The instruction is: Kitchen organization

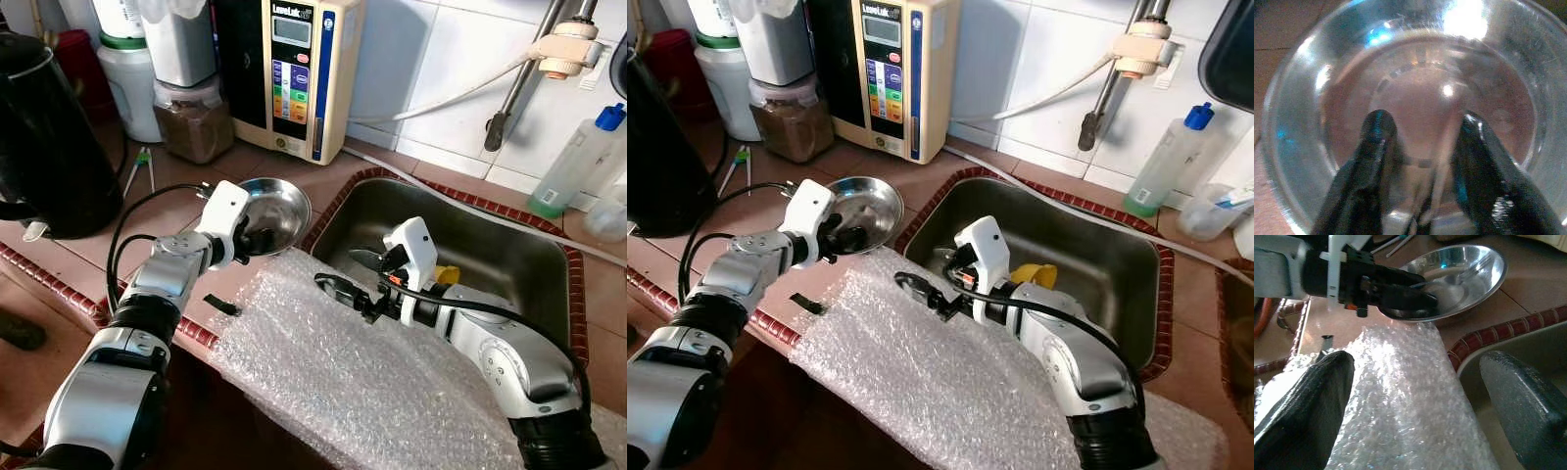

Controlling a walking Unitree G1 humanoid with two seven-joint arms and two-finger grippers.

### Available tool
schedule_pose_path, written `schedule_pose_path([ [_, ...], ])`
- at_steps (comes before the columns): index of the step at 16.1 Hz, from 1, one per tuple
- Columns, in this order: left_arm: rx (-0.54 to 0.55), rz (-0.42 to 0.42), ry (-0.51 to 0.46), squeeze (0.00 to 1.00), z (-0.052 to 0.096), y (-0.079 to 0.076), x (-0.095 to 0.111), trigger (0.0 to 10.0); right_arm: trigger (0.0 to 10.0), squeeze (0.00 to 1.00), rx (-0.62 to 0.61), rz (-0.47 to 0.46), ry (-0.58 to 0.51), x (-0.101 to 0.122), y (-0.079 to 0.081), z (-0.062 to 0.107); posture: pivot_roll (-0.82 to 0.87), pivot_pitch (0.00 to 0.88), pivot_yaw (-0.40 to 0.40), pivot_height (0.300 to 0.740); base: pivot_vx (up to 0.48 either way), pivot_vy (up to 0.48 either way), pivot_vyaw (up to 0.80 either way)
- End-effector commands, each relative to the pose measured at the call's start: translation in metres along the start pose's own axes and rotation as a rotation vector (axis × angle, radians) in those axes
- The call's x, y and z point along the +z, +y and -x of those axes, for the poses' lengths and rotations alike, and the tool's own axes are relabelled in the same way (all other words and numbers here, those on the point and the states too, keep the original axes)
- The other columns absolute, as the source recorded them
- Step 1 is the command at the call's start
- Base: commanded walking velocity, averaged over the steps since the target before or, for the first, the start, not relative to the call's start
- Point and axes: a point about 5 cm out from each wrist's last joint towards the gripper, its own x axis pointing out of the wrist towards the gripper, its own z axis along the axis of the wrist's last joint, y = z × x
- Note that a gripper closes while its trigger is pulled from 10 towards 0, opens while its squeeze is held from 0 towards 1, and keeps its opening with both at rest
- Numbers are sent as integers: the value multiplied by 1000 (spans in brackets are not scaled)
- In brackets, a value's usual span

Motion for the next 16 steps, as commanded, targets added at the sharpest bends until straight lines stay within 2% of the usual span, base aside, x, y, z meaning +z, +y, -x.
schedule_pose_path([
  [1,-10,-28,-16,0,0,-1,11,0,10000,0,-19,17,-8,5,-5,1,-45,0,-9,740,0,0,0],
  [6,-3,-31,-65,0,-2,-6,16,0,10000,0,-38,24,-12,8,-11,2,-54,0,-15,740,0,0,0],
  [8,14,-44,-118,0,-2,-10,21,0,10000,0,-53,32,-18,8,-13,1,-52,0,-21,740,0,0,0],
  [9,82,-92,-193,0,0,-8,30,0,10000,0,-109,2,-56,13,-20,-1,-50,0,-24,740,0,0,0],
  [10,103,-87,-222,0,0,-8,33,0,10000,0,-146,-26,-83,16,-24,-2,-49,0,-27,740,0,0,0],
  [12,110,-76,-346,0,0,-20,44,0,10000,0,-227,-134,-179,27,-38,-2,-47,0,-31,740,0,0,0],
  [13,88,-77,-367,0,-2,-31,43,0,10000,0,-266,-157,-191,28,-46,-1,-46,0,-32,740,0,0,0],
  [15,64,-97,-334,0,-5,-41,35,0,10000,0,-317,-155,-181,26,-53,2,-48,0,-32,740,0,0,0],
  [16,63,-92,-334,0,-5,-41,34,0,10000,0,-330,-154,-179,25,-55,2,-49,0,-32,740,0,0,0],
])
